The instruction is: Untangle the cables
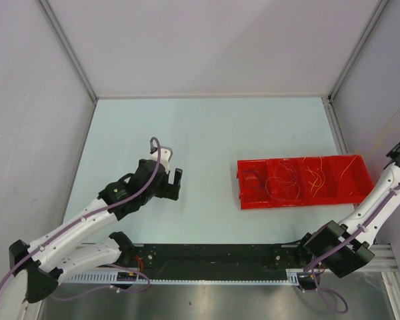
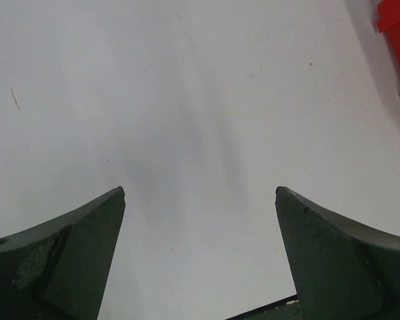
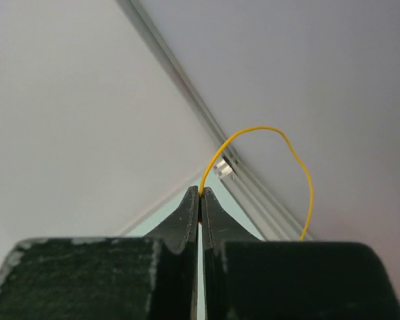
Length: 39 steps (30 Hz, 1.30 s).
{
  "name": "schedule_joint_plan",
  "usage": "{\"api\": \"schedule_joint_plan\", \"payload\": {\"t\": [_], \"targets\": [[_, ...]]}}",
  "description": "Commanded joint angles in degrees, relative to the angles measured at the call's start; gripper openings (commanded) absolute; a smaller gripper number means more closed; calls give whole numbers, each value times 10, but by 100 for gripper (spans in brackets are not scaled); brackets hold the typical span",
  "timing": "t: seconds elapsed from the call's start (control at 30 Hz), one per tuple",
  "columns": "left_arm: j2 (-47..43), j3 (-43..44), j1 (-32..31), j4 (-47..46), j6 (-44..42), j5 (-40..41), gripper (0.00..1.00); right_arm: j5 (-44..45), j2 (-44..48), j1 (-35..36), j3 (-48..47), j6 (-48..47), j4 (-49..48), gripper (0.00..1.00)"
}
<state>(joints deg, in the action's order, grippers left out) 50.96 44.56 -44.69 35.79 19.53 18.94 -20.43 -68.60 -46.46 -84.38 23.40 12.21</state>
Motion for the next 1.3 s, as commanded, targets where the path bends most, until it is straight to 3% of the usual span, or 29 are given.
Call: {"api": "schedule_joint_plan", "payload": {"t": [0.0, 0.4, 0.63, 1.0, 1.27], "targets": [[-14, 11, -13, -3, 10, 10, 100, 64, 29, -2, 42, 17, 71, 0], [-33, 9, -19, -10, 9, 2, 100, 80, 24, 4, 126, 96, 112, 0], [-31, 10, -21, -12, 5, -1, 100, 29, 19, 21, 171, 152, 76, 0], [-44, 9, -22, -14, 4, 0, 100, 72, 36, 82, 170, 206, 74, 0], [-57, 9, -22, -17, 2, -2, 100, 155, 59, 141, 170, 232, 95, 0]]}}
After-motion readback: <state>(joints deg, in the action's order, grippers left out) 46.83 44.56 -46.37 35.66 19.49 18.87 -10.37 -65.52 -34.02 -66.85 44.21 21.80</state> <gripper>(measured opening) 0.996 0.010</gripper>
